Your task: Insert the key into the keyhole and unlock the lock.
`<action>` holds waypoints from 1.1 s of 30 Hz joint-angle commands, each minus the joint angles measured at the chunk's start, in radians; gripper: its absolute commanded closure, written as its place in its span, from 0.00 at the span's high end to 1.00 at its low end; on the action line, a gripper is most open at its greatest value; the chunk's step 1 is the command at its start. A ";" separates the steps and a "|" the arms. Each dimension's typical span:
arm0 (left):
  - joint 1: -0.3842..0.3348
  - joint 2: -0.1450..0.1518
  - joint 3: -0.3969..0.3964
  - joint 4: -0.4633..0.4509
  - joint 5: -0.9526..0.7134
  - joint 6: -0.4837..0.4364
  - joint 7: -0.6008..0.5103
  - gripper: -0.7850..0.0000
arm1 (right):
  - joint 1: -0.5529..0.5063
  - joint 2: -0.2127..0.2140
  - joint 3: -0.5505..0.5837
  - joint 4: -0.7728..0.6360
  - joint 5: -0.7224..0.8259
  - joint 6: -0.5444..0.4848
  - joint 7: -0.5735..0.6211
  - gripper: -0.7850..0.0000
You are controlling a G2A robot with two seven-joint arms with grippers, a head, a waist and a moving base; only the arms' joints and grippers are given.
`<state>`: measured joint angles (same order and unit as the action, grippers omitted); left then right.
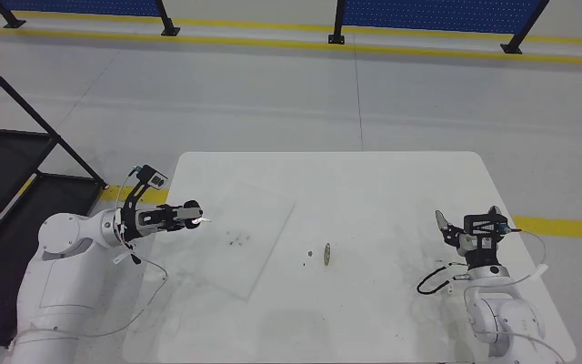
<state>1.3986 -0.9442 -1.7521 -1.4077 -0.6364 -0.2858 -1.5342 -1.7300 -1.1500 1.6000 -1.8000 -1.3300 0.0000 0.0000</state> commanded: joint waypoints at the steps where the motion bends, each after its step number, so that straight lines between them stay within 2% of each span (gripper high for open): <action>1: 0.000 0.000 0.000 0.000 0.000 0.000 0.000 0.00 | 0.000 0.000 0.000 0.000 0.000 0.000 0.000 1.00; 5: 0.007 -0.003 0.010 0.000 -0.016 0.003 0.032 0.00 | 0.000 0.000 0.000 0.000 0.000 0.000 0.000 1.00; 8: 0.000 -0.011 0.029 0.027 -0.119 0.002 0.044 0.00 | 0.000 0.000 0.000 0.000 0.000 0.000 0.000 1.00; 13: -0.062 -0.016 0.067 0.100 -0.152 -0.018 0.018 0.00 | 0.000 0.000 0.000 0.000 0.000 0.000 0.000 1.00; 17: -0.115 -0.013 0.089 0.127 -0.140 0.002 -0.002 0.00 | 0.000 0.000 0.000 0.000 0.000 0.000 0.000 1.00; 26: -0.115 -0.013 0.089 0.127 -0.140 0.002 -0.002 0.00 | 0.003 0.001 -0.008 -0.022 -0.012 -0.023 0.007 1.00; 29: -0.115 -0.013 0.089 0.127 -0.140 0.002 -0.002 0.00 | 0.003 0.000 -0.027 -0.087 -0.018 -0.054 0.083 1.00; 33: -0.115 -0.013 0.089 0.127 -0.140 0.002 -0.002 0.00 | 0.012 -0.001 -0.076 -0.198 -0.027 -0.095 0.247 1.00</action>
<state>1.2836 -0.9575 -1.6631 -1.2809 -0.7764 -0.2843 -1.5359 -1.7203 -1.1503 1.5391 -1.9708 -1.3570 -0.0833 0.1904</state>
